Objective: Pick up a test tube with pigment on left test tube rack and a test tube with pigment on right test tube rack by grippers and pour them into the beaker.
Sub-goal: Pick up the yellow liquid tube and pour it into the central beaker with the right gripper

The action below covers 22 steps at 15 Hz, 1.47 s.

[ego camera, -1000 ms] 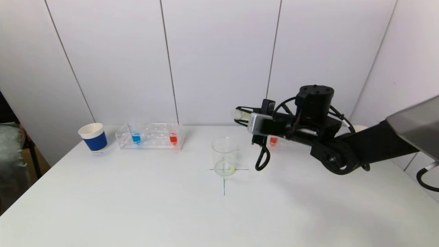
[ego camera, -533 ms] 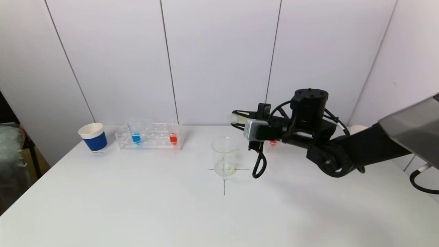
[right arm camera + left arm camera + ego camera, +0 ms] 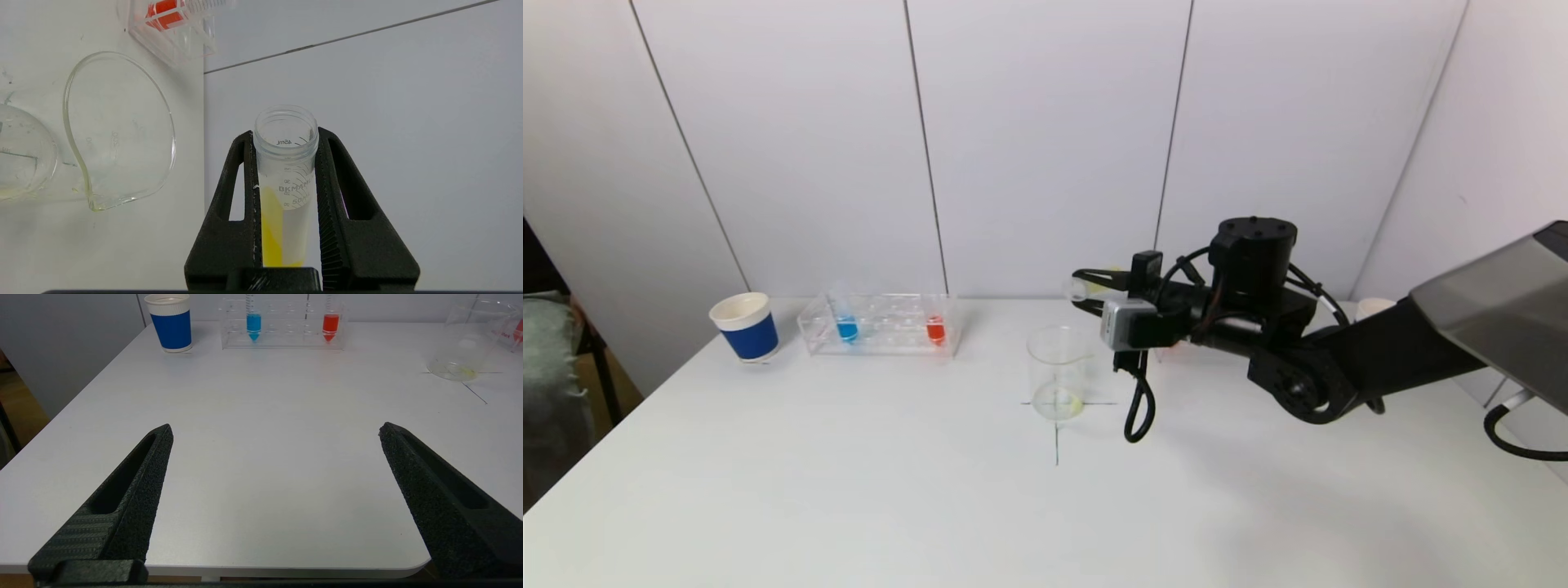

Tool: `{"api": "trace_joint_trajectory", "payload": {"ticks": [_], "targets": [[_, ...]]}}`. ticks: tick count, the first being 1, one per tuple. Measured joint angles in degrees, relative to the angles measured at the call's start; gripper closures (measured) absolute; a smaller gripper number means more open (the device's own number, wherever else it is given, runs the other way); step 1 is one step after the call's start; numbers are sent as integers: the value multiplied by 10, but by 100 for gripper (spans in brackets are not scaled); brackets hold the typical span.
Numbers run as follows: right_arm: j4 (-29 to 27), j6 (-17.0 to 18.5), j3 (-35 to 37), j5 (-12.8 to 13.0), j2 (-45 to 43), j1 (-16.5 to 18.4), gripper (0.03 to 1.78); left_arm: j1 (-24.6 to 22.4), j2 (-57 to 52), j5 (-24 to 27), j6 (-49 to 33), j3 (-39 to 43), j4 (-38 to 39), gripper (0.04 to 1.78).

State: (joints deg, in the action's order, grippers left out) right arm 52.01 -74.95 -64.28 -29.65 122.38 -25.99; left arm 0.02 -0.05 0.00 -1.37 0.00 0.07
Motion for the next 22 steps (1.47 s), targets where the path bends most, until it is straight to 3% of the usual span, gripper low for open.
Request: {"api": "trace_joint_trajectory", "payload": {"ticks": [3,13,22], "targets": [[0,-22,1,-2,4,2,136,0,0,0,0,0,0,6],[3,-25,6,-5,5,-3,136,0,0,0,0,0,0,6],[-6,-92,2,-7,6,0,136,0,0,0,0,0,0,6]]}}
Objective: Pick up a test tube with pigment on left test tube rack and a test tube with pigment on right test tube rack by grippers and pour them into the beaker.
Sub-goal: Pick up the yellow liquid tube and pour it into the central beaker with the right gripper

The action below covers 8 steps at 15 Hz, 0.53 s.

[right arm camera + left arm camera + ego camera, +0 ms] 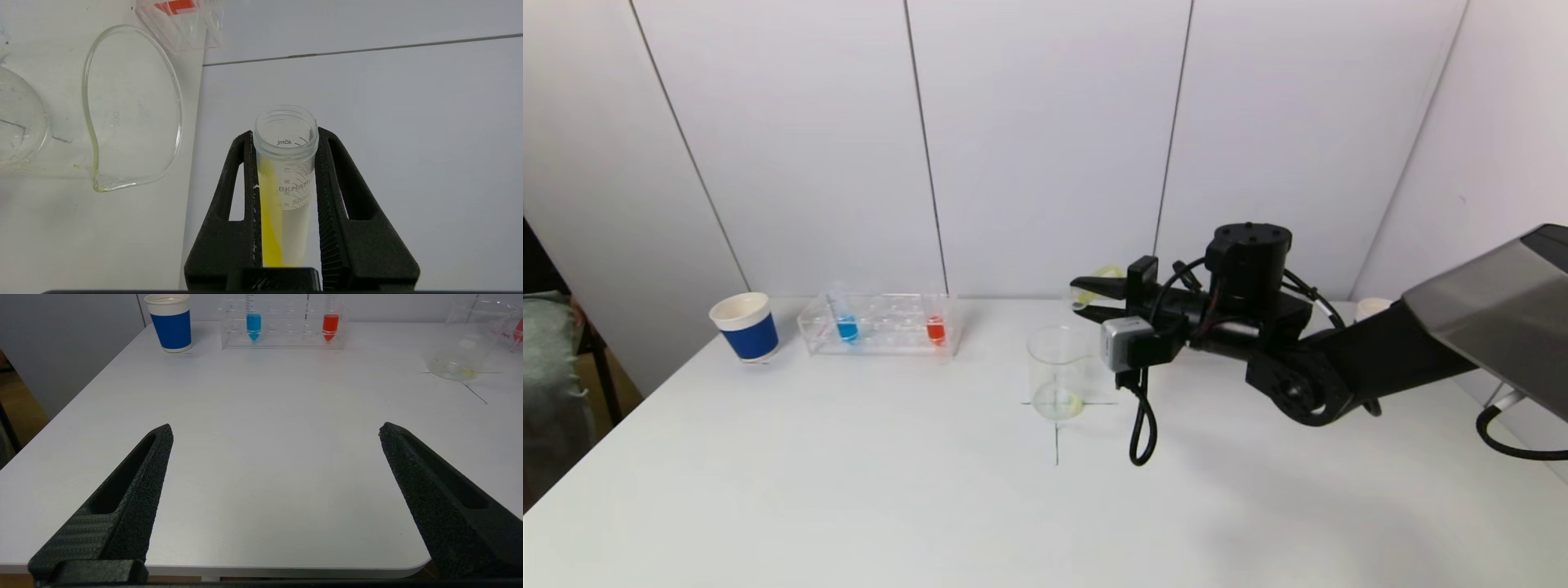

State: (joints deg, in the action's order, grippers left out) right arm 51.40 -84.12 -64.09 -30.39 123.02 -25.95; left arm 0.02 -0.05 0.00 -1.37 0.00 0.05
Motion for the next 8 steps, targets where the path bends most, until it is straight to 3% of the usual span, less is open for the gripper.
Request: {"api": "trace_joint_trajectory", "payload": {"ticks": [8], "targets": [[1,-68,-2,15,3,0,136,0,0,0,0,0,0,6]]}}
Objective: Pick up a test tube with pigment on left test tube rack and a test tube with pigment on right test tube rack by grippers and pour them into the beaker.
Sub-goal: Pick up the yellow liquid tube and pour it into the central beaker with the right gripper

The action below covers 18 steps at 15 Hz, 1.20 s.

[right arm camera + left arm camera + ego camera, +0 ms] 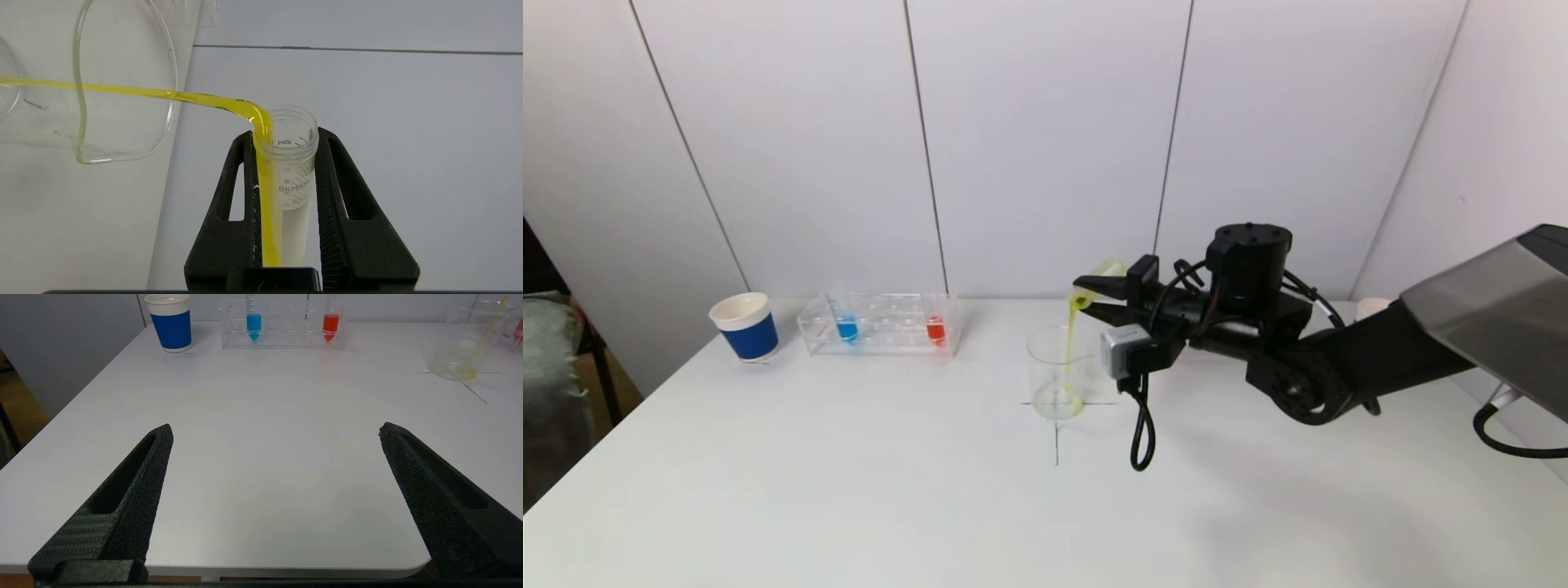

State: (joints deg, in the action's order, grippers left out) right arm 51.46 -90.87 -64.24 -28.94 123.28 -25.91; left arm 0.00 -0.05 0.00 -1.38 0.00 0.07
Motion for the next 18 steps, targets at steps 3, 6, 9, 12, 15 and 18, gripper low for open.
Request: {"api": "trace_joint_trajectory", "payload": {"ticks": [3,6,9,12,15,18], "targets": [[-1,-3,0,2,1,-5,136,0,0,0,0,0,0,6],[-2,-12,0,6,3,-6,136,0,0,0,0,0,0,6],[-5,-30,0,6,4,-6,136,0,0,0,0,0,0,6],[-16,-49,-6,6,5,-5,136,0,0,0,0,0,0,6],[-23,-62,-9,6,7,-4,136,0,0,0,0,0,0,6],[-31,-79,-15,5,8,-4,136,0,0,0,0,0,0,6]]}}
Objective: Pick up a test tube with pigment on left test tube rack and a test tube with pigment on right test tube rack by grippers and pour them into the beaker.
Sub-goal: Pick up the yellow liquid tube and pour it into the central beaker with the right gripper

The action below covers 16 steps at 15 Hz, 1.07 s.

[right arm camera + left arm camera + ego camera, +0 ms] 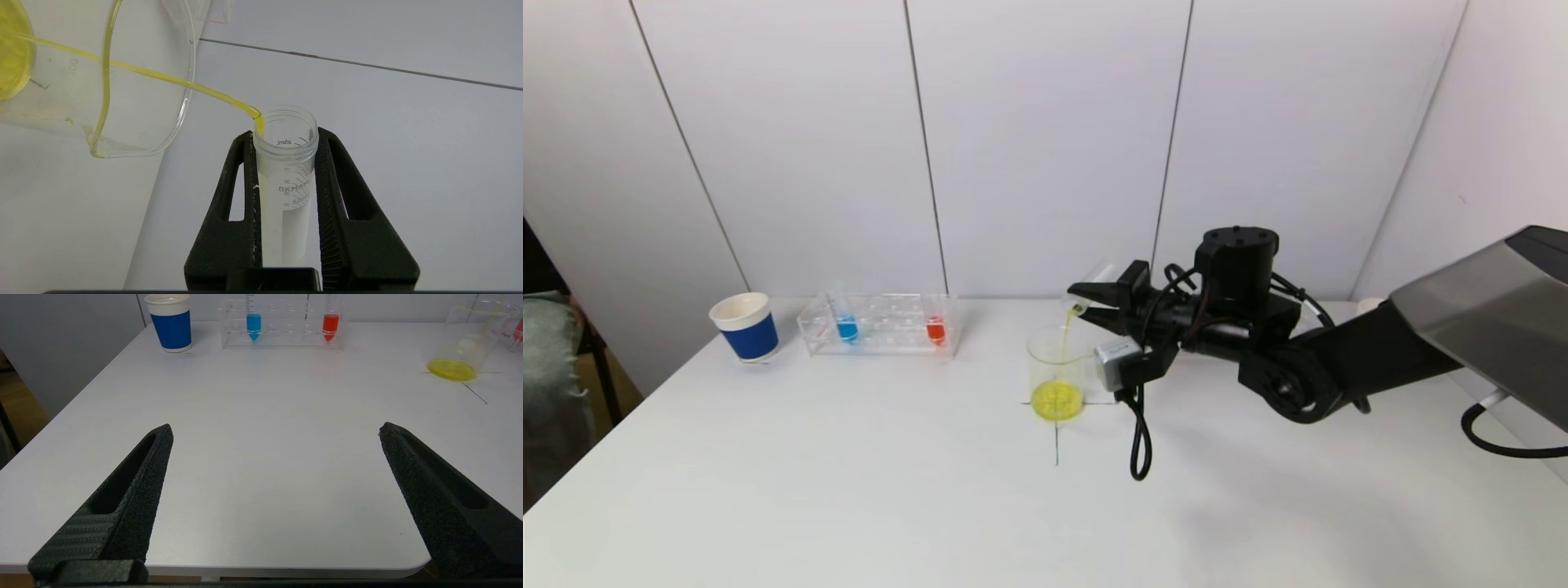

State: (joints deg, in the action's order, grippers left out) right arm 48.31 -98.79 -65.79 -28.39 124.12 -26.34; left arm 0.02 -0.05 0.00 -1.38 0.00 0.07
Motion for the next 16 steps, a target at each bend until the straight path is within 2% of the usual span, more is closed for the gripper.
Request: {"api": "trace_joint_trajectory", "payload": {"ticks": [8,16], "targets": [[-17,-38,-10,6,1,-2,136,0,0,0,0,0,0,6],[-18,-62,-14,18,1,-11,136,0,0,0,0,0,0,6]]}}
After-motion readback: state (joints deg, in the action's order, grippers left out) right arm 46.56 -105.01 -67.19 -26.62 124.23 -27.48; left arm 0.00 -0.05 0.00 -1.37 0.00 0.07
